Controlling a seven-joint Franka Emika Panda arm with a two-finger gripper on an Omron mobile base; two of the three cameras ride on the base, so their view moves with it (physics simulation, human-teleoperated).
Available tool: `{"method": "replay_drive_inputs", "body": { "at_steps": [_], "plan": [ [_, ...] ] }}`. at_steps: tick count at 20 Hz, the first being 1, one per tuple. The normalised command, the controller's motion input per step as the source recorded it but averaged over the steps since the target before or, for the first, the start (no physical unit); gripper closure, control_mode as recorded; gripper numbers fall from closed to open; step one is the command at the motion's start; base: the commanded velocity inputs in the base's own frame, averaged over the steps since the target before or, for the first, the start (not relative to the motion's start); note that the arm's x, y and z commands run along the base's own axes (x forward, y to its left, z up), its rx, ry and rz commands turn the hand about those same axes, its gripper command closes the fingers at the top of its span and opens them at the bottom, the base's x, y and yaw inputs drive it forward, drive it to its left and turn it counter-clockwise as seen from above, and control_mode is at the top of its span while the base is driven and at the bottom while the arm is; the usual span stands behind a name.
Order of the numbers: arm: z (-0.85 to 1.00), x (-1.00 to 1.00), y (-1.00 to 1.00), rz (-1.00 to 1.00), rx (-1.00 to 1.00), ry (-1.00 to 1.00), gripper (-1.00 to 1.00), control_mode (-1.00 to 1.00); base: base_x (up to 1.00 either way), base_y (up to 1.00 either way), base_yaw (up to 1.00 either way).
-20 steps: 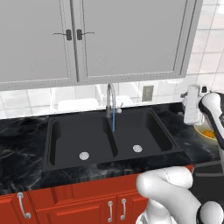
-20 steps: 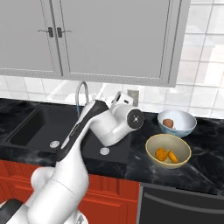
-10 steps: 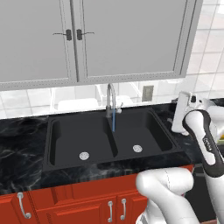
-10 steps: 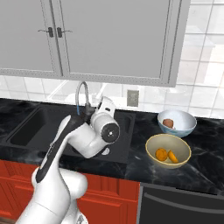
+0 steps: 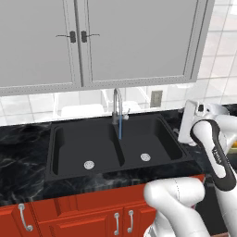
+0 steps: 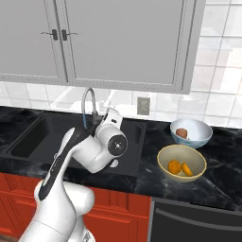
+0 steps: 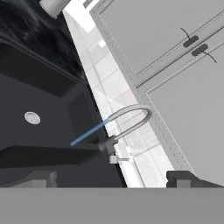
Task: Pick the oranges from the sink and place them in one bowl. Place the onion in the other bowl. Then turn off the sink faucet.
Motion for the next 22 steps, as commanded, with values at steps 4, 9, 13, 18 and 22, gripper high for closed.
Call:
{"method": "replay_drive_inputs", "body": {
  "at_steps": [4,9,13,18,22],
  "plan": [
    [-0.04,0.02,0.0,0.06,0.11,0.0,-1.0,-1.0,0.0,0.0,0.0],
    [0.0,0.06,0.02,0.05,0.15,0.01,-1.0,-1.0,0.0,0.0,0.0],
    [0.0,0.05,0.17,0.0,0.13,0.11,-1.0,-1.0,0.0,0.0,0.0],
    [0.01,0.09,0.23,0.0,0.05,0.2,-1.0,-1.0,0.0,0.0,0.0],
    [0.0,0.17,0.19,0.0,0.05,0.28,-1.0,-1.0,0.0,0.0,0.0]
  ]
}}
